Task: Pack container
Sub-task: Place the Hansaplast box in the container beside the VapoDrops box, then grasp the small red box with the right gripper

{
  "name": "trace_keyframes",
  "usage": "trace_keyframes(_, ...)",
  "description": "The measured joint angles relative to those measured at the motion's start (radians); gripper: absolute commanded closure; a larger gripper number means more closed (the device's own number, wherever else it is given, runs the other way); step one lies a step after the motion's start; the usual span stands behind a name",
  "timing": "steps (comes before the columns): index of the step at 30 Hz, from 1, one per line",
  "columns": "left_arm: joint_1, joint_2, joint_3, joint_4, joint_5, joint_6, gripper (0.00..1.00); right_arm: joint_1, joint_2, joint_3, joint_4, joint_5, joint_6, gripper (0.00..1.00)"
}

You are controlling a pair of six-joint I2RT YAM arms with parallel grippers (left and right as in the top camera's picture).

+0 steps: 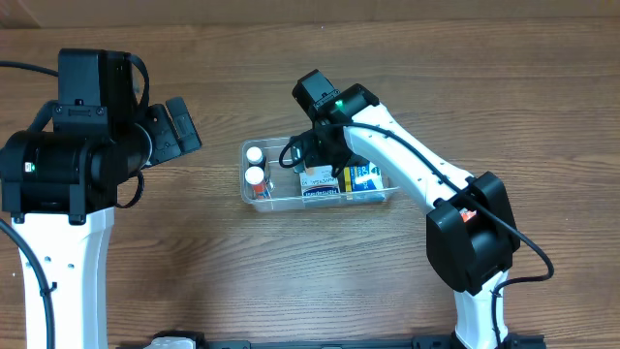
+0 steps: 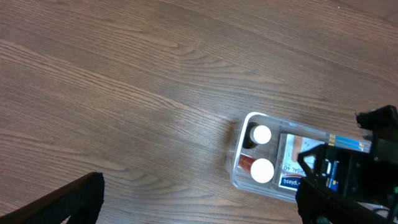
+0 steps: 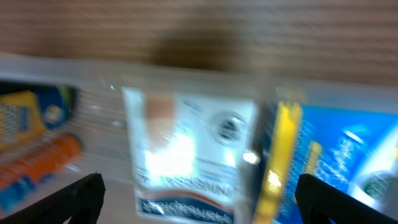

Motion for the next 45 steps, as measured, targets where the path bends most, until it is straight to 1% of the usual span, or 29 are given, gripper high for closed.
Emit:
trace_keyframes(1, 0.0, 0.0, 0.0, 0.0, 0.0, 0.0, 0.0, -0.007, -0.01, 0.028, -0.055, 0.035, 0.001, 0.0)
trace_keyframes(3, 0.0, 0.0, 0.0, -0.003, 0.0, 0.0, 0.0, -0.058, -0.098, 0.103, -0.128, 0.113, 0.013, 0.0)
trace_keyframes(5, 0.0, 0.0, 0.0, -0.003, 0.0, 0.0, 0.0, -0.178, -0.256, 0.151, -0.161, 0.163, 0.046, 0.0)
trace_keyframes(7, 0.0, 0.0, 0.0, -0.003, 0.0, 0.0, 0.0, -0.348, -0.383, 0.187, -0.262, 0.196, 0.092, 0.0)
trace_keyframes(9, 0.0, 0.0, 0.0, -0.003, 0.0, 0.0, 0.0, -0.5, -0.428, 0.188, -0.38, 0.206, 0.13, 0.0)
trace_keyframes(10, 0.0, 0.0, 0.0, -0.003, 0.0, 0.0, 0.0, -0.56, -0.425, 0.163, -0.409, 0.2, 0.14, 0.0)
trace_keyframes(11, 0.0, 0.0, 0.0, -0.003, 0.0, 0.0, 0.0, -0.593, -0.425, 0.12, -0.424, 0.19, 0.143, 0.0)
trace_keyframes(13, 0.0, 0.0, 0.0, -0.003, 0.0, 0.0, 0.0, -0.638, -0.446, 0.0, -0.389, 0.177, 0.143, 0.0)
trace_keyframes(15, 0.0, 0.0, 0.0, 0.0, 0.0, 0.0, 0.0, -0.675, -0.536, -0.19, -0.306, 0.163, 0.145, 0.0)
trace_keyframes(17, 0.0, 0.0, 0.0, -0.001, 0.0, 0.0, 0.0, -0.719, -0.613, -0.354, -0.198, 0.122, 0.119, 0.0)
trace_keyframes(18, 0.0, 0.0, 0.0, -0.002, 0.0, 0.0, 0.0, -0.74, -0.62, -0.423, -0.159, 0.109, 0.107, 0.0)
trace_keyframes(20, 0.0, 0.0, 0.0, -0.003, 0.0, 0.0, 0.0, -0.808, -0.605, -0.622, 0.008, 0.049, 0.054, 0.0)
trace_keyframes(22, 0.0, 0.0, 0.0, -0.002, 0.0, 0.0, 0.0, -0.852, -0.598, -0.745, 0.103, 0.015, -0.006, 0.0)
trace_keyframes(23, 0.0, 0.0, 0.0, -0.003, 0.0, 0.0, 0.0, -0.861, -0.598, -0.779, 0.128, 0.01, -0.035, 0.0)
trace_keyframes(24, 0.0, 0.0, 0.0, -0.002, 0.0, 0.0, 0.0, -0.864, -0.598, -0.831, 0.159, -0.001, -0.099, 0.0)
trace_keyframes(27, 0.0, 0.0, 0.0, -0.002, 0.0, 0.0, 0.0, -0.864, -0.598, -0.842, 0.2, -0.014, -0.161, 0.0)
trace_keyframes(32, 0.0, 0.0, 0.0, -0.003, 0.0, 0.0, 0.0, -0.864, -0.58, -0.843, 0.238, -0.014, -0.183, 0.0)
trace_keyframes(38, 0.0, 0.0, 0.0, -0.003, 0.0, 0.0, 0.0, -0.864, -0.427, -0.843, 0.293, -0.014, -0.187, 0.0)
trace_keyframes(41, 0.0, 0.0, 0.0, -0.003, 0.0, 0.0, 0.0, -0.864, -0.381, -0.843, 0.302, -0.01, -0.188, 0.17)
trace_keyframes(44, 0.0, 0.0, 0.0, -0.002, 0.0, 0.0, 0.0, -0.864, -0.381, -0.842, 0.301, -0.01, -0.19, 0.31)
trace_keyframes(45, 0.0, 0.0, 0.0, -0.003, 0.0, 0.0, 0.0, -0.864, -0.381, -0.842, 0.302, -0.011, -0.189, 0.33)
